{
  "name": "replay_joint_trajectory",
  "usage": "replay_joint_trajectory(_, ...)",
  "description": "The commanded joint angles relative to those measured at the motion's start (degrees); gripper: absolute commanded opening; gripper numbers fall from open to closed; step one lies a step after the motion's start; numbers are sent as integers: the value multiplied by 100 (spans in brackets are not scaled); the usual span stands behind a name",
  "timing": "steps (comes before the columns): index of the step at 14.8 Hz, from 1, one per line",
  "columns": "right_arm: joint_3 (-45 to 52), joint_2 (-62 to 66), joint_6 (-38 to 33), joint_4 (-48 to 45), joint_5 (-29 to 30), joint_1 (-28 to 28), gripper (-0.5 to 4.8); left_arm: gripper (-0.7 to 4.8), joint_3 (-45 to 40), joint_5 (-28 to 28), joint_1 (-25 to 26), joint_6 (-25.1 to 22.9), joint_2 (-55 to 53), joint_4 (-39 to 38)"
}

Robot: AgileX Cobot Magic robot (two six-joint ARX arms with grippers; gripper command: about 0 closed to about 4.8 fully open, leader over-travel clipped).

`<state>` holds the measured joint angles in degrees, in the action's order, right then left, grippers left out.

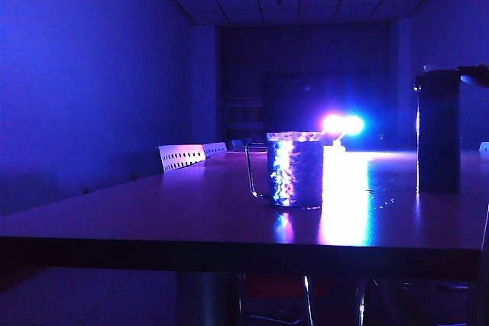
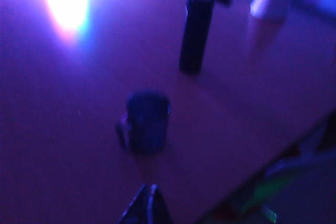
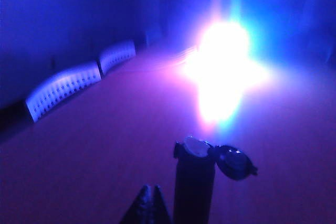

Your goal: Pick up the black thermos cup, pour some water from it into the cup, and then put the thermos cup back on the table.

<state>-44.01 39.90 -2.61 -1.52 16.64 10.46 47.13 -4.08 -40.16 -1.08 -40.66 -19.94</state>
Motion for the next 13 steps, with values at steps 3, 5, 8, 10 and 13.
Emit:
replay_joint_trajectory(3,1320,-1963,-61,1075,26,2,-6,-6,-861,-424,2,-190,225,367)
replay_joint_trajectory(5,2017,-2789,-85,1298,22,4,-6,-5,-1344,-345,2,-188,516,894)
replay_joint_trajectory(8,2863,-3952,-87,1904,31,7,-6,-6,-2028,90,4,116,1252,1150)
replay_joint_trajectory(10,2918,-3823,-389,2415,240,9,-6,-6,-2514,566,13,111,1816,1762)
replay_joint_trajectory(13,2916,-3884,-680,2723,511,13,-5,-6,-3025,564,13,289,2129,2006)
